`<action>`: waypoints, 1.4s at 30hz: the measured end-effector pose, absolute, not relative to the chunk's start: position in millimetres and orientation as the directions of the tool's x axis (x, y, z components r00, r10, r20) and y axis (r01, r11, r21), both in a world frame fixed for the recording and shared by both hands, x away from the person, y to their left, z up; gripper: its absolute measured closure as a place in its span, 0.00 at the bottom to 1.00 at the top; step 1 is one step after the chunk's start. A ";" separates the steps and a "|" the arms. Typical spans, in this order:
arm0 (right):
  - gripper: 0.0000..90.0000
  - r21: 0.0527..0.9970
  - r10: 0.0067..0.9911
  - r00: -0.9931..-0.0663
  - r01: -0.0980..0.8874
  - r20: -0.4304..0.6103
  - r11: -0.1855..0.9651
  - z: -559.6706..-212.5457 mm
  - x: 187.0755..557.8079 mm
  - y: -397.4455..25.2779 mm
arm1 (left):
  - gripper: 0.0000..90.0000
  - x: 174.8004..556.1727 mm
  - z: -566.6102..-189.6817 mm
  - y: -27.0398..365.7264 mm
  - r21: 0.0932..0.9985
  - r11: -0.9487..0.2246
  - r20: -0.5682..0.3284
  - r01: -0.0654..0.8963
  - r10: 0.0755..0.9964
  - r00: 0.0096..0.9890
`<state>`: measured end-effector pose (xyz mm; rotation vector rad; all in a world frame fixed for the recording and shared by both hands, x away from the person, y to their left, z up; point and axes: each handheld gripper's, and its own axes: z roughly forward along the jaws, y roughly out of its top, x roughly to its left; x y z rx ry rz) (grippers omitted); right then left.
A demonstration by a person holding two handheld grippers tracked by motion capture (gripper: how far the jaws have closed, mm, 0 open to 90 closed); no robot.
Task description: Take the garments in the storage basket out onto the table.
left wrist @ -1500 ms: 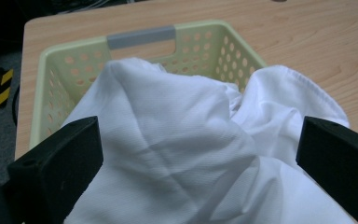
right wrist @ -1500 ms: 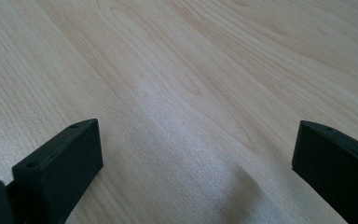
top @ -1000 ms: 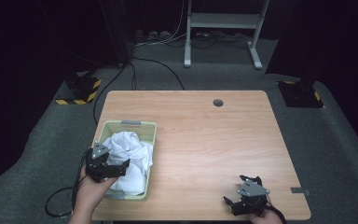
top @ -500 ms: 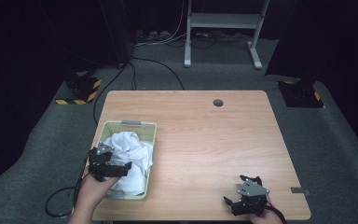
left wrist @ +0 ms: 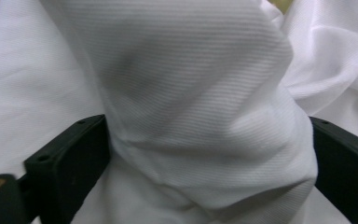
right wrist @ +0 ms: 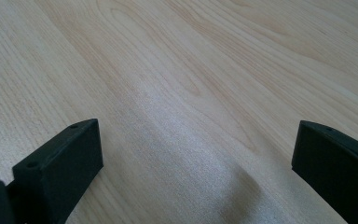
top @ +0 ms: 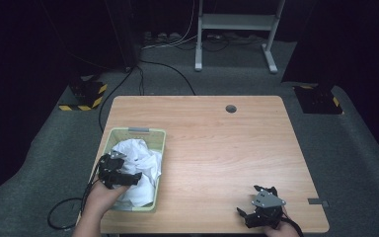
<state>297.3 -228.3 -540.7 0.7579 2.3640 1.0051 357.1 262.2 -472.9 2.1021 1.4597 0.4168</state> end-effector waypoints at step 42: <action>0.01 0.755 0.639 -0.744 0.303 -0.194 0.582 -540.6 297.1 -228.5 | 0.86 355.6 -481.7 243.3 0.606 -0.405 0.131 0.685 0.900 0.416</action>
